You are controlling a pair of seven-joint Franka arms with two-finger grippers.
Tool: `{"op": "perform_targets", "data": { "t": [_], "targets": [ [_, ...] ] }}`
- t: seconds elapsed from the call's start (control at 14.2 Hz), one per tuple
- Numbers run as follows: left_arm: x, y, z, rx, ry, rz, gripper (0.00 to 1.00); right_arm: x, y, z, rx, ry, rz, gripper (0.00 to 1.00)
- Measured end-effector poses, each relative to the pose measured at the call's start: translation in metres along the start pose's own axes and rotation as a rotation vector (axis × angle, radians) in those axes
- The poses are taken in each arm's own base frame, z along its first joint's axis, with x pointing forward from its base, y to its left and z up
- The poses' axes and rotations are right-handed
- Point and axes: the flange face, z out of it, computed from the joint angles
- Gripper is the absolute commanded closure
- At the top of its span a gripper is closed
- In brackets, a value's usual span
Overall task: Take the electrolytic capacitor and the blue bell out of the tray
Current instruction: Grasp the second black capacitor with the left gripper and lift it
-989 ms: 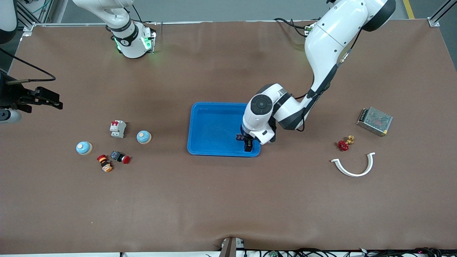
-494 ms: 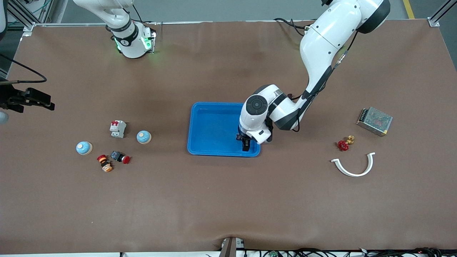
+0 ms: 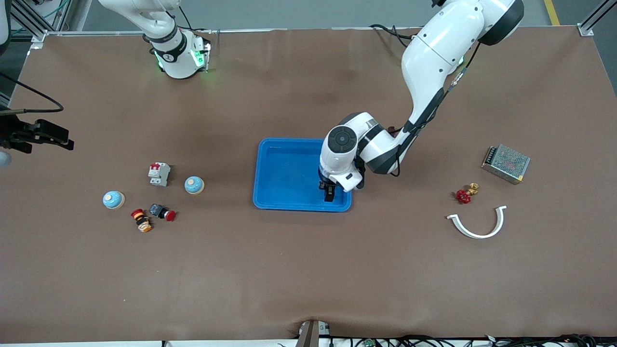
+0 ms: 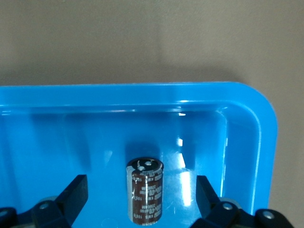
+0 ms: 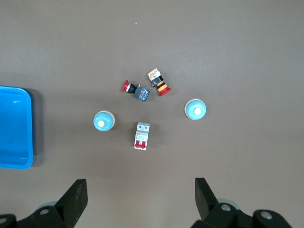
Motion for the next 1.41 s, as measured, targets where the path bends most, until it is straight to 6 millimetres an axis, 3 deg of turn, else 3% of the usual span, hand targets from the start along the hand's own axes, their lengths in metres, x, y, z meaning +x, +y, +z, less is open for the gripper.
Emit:
{"op": "perform_targets", "data": {
  "t": [0.64,0.78,0.99,1.13,1.27,1.41],
  "targets": [
    [-0.003,-0.003,0.006,0.009,0.002,-0.013,0.00,0.005,0.001,0.005,-0.003,0.017,0.011,0.00],
    [-0.006,-0.006,0.007,0.009,0.003,-0.007,0.22,0.006,0.001,0.011,-0.003,0.014,0.012,0.00],
    [-0.011,-0.010,0.007,0.010,0.004,0.001,0.75,0.006,0.002,0.016,-0.004,0.021,0.019,0.00],
    [-0.011,-0.009,0.007,0.009,0.005,0.001,0.77,0.002,0.008,0.017,-0.004,0.037,0.031,0.00],
    [-0.010,-0.009,0.007,0.003,0.009,0.006,1.00,-0.002,0.014,0.017,-0.004,0.044,0.040,0.00],
    [-0.010,-0.008,0.006,0.007,0.019,0.007,1.00,-0.003,0.014,0.017,-0.003,0.044,0.042,0.00]
  ]
}}
